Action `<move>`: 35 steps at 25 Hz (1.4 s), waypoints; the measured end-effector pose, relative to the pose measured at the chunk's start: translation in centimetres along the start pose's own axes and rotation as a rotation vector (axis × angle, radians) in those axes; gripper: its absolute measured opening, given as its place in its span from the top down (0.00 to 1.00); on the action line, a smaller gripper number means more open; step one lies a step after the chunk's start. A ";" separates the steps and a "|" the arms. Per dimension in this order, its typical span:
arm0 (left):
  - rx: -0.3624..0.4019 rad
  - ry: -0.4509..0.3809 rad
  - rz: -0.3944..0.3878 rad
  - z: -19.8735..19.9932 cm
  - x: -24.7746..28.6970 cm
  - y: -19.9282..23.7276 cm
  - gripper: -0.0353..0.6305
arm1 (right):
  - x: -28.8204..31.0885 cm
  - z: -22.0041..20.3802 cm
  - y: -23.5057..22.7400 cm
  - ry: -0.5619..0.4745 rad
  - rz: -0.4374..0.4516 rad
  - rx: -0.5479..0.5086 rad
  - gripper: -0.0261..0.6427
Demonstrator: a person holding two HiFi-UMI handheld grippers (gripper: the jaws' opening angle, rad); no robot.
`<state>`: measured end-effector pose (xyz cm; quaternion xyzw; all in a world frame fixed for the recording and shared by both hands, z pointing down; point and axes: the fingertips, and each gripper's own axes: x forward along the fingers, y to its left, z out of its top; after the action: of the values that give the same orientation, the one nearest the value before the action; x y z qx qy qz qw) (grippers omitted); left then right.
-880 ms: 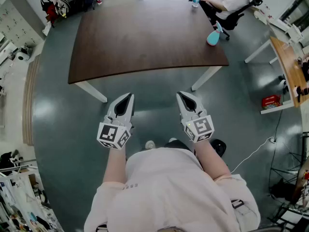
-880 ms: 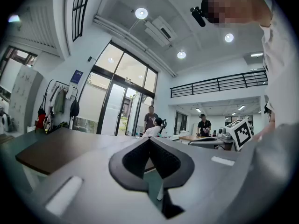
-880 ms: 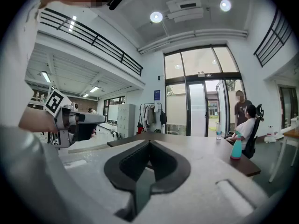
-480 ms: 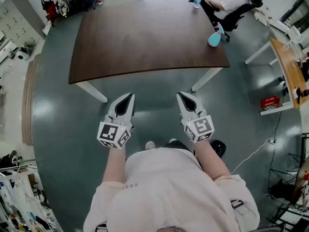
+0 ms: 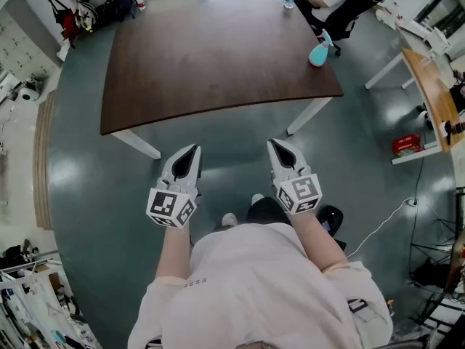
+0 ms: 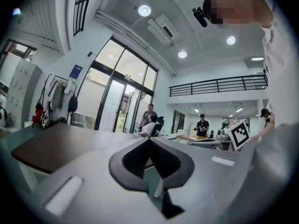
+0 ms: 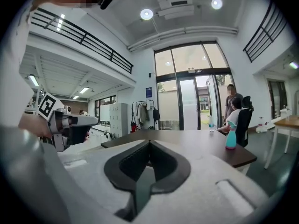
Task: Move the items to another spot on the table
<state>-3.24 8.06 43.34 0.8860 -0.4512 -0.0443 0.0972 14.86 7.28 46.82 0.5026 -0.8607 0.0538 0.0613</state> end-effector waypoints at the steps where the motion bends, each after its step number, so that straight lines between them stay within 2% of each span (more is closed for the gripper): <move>1: -0.005 0.005 -0.002 -0.2 0.3 0.1 0.92 | 0.0 -0.3 -0.3 0.007 -0.004 0.004 0.97; 10: -0.014 0.041 -0.039 -2.1 8.5 -0.8 0.92 | 1.4 -1.8 -8.7 0.027 -0.065 0.042 0.97; 23: -0.009 0.030 -0.015 -0.6 29.3 -2.5 0.92 | 7.6 1.3 -28.7 0.000 -0.063 0.060 0.97; 27: -0.013 0.012 -0.023 -0.5 34.7 -3.0 0.92 | 8.7 2.2 -33.9 -0.005 -0.073 0.042 0.97; 31: -0.027 0.032 -0.051 -1.0 38.8 -3.8 0.92 | 9.3 2.7 -38.6 -0.012 -0.117 0.049 0.97; 35: 0.013 0.063 -0.068 -1.6 42.5 -3.3 0.92 | 10.7 3.3 -41.7 -0.019 -0.146 0.056 0.97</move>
<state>24.63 -24.20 44.61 0.9025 -0.4176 -0.0166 0.1042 45.79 -22.79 46.60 0.5659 -0.8205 0.0683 0.0426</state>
